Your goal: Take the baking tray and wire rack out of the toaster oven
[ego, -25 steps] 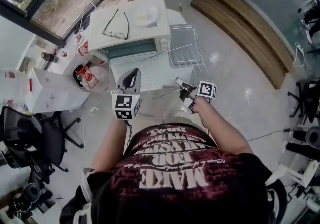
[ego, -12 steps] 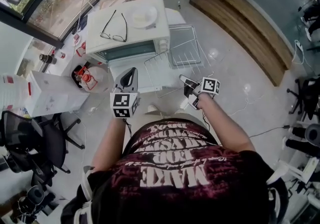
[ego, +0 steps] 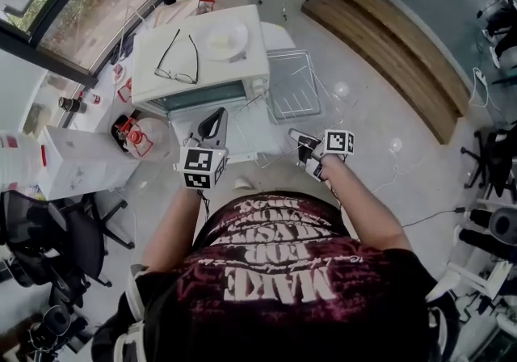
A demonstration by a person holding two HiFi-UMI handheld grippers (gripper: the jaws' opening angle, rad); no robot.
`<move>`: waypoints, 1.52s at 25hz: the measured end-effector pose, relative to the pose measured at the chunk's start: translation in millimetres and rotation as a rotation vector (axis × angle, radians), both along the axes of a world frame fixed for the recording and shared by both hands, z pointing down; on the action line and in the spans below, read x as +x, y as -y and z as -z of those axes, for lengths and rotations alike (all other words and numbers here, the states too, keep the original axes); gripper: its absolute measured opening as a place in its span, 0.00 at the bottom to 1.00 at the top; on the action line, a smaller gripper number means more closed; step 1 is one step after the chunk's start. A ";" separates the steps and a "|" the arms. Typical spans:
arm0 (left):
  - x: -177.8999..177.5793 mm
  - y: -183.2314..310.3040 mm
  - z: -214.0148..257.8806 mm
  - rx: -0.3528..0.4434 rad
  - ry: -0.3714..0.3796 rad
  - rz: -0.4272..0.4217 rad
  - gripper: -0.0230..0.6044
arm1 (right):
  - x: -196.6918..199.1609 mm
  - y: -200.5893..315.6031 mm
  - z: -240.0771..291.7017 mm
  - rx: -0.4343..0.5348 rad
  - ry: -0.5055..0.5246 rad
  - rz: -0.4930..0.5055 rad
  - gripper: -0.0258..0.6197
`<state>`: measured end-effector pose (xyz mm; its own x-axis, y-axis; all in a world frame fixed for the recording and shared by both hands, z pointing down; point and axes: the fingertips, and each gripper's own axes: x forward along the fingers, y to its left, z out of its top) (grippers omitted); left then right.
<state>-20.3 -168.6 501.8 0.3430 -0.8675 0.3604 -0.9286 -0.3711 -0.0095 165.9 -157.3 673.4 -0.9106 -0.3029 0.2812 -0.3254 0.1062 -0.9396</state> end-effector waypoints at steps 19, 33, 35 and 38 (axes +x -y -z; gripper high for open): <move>64.8 58.0 -7.6 -0.039 0.003 0.398 0.05 | 57.4 125.6 -37.2 -0.020 -0.081 0.562 0.06; 61.7 -3.9 -18.2 -0.079 0.005 0.689 0.05 | 44.1 195.0 -75.0 0.092 -0.245 0.791 0.05; 60.7 -18.3 -18.8 -0.098 0.005 0.719 0.05 | 44.9 200.8 -81.9 0.086 -0.258 0.825 0.05; 58.5 -38.5 -21.3 -0.129 0.008 0.753 0.05 | 44.0 212.7 -89.3 0.073 -0.271 0.858 0.06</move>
